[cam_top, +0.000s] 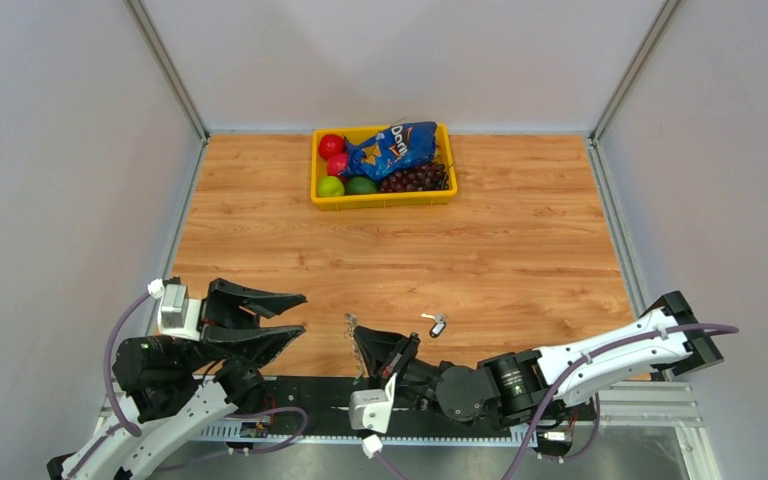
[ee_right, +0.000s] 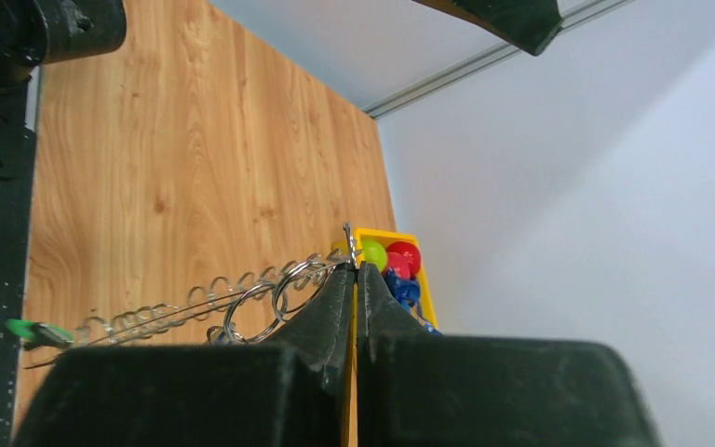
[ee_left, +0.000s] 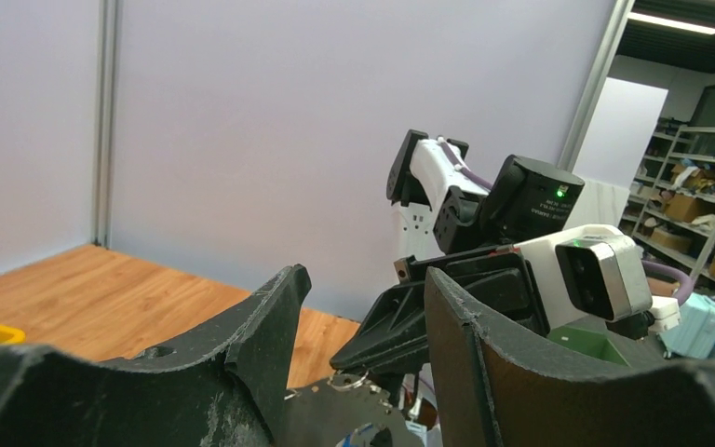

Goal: Put the keys on the keyring

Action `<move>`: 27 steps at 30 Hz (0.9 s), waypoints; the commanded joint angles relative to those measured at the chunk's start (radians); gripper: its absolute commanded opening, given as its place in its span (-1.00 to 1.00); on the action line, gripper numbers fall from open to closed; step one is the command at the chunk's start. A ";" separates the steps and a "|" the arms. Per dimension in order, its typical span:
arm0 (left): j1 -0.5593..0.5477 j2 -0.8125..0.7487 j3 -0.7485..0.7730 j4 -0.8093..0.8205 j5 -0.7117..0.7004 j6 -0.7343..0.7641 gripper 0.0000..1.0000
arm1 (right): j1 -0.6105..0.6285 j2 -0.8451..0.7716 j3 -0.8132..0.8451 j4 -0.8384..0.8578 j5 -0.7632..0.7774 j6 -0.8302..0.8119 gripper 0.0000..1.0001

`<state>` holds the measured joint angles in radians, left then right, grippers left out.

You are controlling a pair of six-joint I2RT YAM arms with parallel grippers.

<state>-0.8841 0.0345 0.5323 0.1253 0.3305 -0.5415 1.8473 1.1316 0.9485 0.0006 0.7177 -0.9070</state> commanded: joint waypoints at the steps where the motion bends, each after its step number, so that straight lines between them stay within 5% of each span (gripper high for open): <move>1: -0.002 -0.010 0.004 -0.008 -0.012 0.018 0.18 | 0.007 -0.068 -0.040 0.191 0.026 -0.111 -1.00; 11: -0.002 -0.005 -0.015 0.007 -0.021 0.002 0.18 | 0.009 -0.119 -0.029 0.170 0.034 -0.010 -1.00; 27: -0.002 0.172 -0.029 -0.082 -0.119 -0.035 0.28 | 0.006 -0.237 0.253 -0.412 0.457 0.850 -1.00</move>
<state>-0.8841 0.1429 0.5186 0.0788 0.2398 -0.5545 1.8492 0.9329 1.1332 -0.2501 0.9993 -0.3496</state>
